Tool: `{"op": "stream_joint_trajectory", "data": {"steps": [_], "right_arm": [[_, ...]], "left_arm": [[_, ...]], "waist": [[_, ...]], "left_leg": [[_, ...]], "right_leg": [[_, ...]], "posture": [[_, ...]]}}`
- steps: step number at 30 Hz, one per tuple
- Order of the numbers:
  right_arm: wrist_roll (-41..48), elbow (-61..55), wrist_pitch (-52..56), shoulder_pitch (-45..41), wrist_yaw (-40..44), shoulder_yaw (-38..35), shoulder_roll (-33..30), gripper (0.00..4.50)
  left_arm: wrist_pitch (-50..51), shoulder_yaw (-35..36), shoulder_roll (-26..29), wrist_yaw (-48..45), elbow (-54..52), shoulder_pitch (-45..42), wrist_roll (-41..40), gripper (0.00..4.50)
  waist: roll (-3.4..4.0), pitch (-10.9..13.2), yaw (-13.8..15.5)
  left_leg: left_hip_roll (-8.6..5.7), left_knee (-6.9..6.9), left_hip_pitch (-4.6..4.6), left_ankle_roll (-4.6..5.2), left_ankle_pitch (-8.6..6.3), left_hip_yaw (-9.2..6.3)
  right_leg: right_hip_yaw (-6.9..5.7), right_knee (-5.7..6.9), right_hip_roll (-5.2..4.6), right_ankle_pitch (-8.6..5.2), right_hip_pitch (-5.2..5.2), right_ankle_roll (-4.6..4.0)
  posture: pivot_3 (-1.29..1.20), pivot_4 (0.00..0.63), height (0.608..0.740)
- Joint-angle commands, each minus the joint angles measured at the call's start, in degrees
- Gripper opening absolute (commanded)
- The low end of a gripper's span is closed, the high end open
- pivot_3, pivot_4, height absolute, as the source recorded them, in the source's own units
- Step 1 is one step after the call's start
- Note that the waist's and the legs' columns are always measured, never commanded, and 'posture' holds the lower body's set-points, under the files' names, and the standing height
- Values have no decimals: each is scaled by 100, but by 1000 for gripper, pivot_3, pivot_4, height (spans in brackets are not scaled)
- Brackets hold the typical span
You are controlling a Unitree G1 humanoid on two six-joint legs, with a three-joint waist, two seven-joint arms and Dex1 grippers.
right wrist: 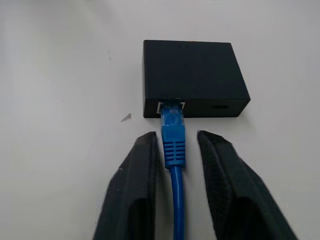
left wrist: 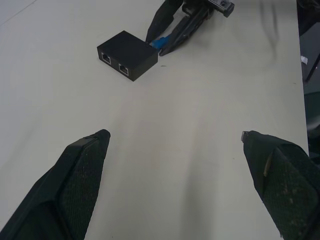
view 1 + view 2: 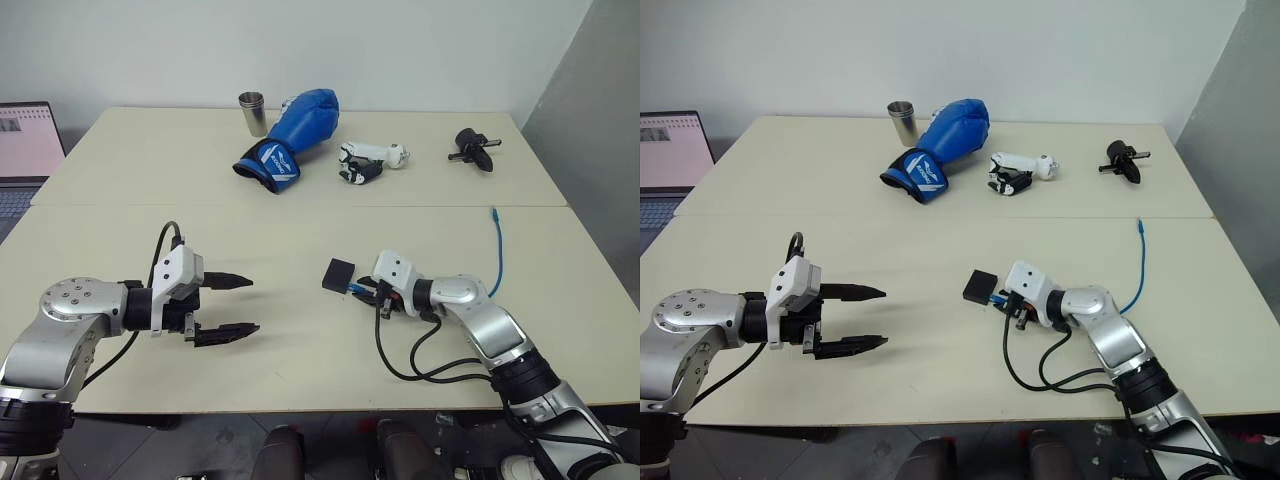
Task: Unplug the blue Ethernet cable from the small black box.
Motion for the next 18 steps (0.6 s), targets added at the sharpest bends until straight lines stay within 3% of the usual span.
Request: {"op": "stream_joint_trajectory", "data": {"steps": [1,8,13,18], "right_arm": [[-64,-34,-15,-86,-10,23,15,267],[-708,-234,-1331,-306,-66,237,-355,167],[-1298,-419,-3022,-697,-344,326,-588,167],[-1595,-399,-3937,-871,-520,348,-580,167]], "left_arm": [[51,130,-32,18,-18,-25,-156,4500],[718,159,-150,388,223,-252,-349,4500],[2120,183,-338,596,221,-669,-1179,4500],[3163,213,-632,951,235,-1142,-1834,4500]], "waist": [[0,0,2],[1,1,5],[3,3,0],[2,2,6]], "left_leg": [[0,0,0,0,0,0],[-1,1,-1,0,0,-1],[-1,1,-3,0,0,0],[-1,1,-3,0,0,-6]], "right_leg": [[0,0,0,0,0,0],[-1,0,0,0,0,0],[-2,0,0,0,-1,2],[-4,1,2,0,2,1]], "posture": [[0,150,740],[0,150,740],[0,150,740],[0,150,740]]}}
